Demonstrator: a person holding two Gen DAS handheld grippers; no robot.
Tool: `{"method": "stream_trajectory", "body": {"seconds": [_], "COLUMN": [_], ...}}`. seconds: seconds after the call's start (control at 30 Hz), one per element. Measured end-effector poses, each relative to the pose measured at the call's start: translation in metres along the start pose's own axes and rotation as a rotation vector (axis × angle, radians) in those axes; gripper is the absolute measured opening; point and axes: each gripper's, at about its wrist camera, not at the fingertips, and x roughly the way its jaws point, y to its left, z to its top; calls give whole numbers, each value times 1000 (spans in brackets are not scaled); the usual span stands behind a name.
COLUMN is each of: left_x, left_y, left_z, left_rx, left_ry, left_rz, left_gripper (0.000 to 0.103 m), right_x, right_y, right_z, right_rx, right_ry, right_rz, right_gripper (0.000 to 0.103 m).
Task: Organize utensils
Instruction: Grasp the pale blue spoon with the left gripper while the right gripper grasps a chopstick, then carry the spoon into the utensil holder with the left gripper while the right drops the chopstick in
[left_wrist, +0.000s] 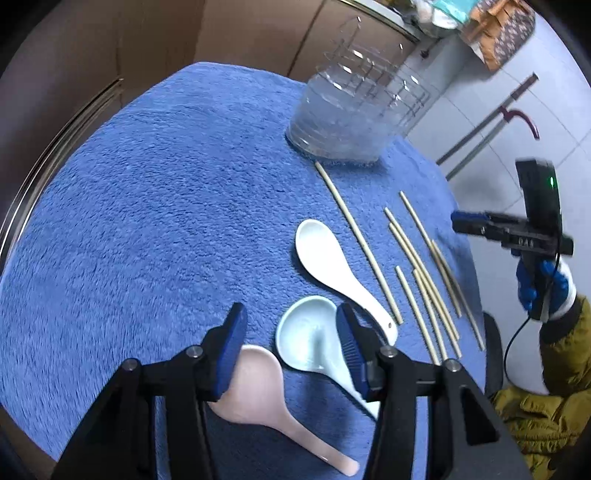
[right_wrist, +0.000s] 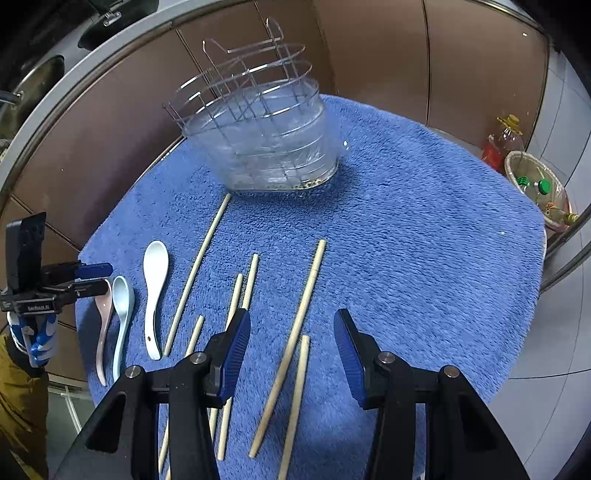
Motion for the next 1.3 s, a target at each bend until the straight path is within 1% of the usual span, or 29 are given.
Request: {"method": "stream_trajectory", "body": {"seconds": [0.03, 0.17, 0.33, 0.43, 0.53, 0.6, 0.67, 0.73, 0.8, 0.87, 0.9, 1.0, 1.1, 1.3], "left_x": [3, 14, 22, 26, 29, 29, 30, 32, 32, 33, 32, 24, 11, -25], "left_y": [1, 4, 3, 1, -1, -3, -8, -14, -16, -20, -23, -31, -40, -59], "left_z": [1, 4, 7, 7, 7, 7, 7, 8, 8, 8, 8, 7, 4, -6], "left_rx": [11, 37, 58, 66, 70, 80, 92, 109, 123, 133, 137, 152, 163, 163], "left_ry": [12, 52, 79, 91, 94, 94, 89, 78, 72, 65, 57, 28, -17, -118], "left_rz": [-2, -9, -26, -20, -17, -5, 15, 40, 61, 80, 88, 119, 158, 257], "left_gripper": [40, 32, 21, 15, 11, 10, 9, 8, 8, 8, 8, 8, 7, 7], "right_x": [3, 14, 30, 42, 54, 60, 68, 74, 75, 76, 76, 69, 56, 9], "right_y": [1, 4, 6, 1, -1, -3, -4, -5, -3, -3, -4, -6, -9, 2], "right_z": [4, 16, 29, 37, 44, 48, 51, 51, 51, 50, 49, 46, 40, 25], "right_rx": [2, 3, 7, 28, 35, 38, 37, 35, 22, 28, 36, 79, 92, 67], "right_ry": [11, 40, 92, 140, 174, 190, 210, 224, 221, 212, 207, 171, 130, 0], "right_rz": [-4, -24, -40, -38, -63, -78, -96, -120, -146, -155, -147, -97, -54, 29], "right_gripper": [43, 42, 40, 36, 32, 29, 25, 19, 16, 9, 8, 7, 7, 6]}}
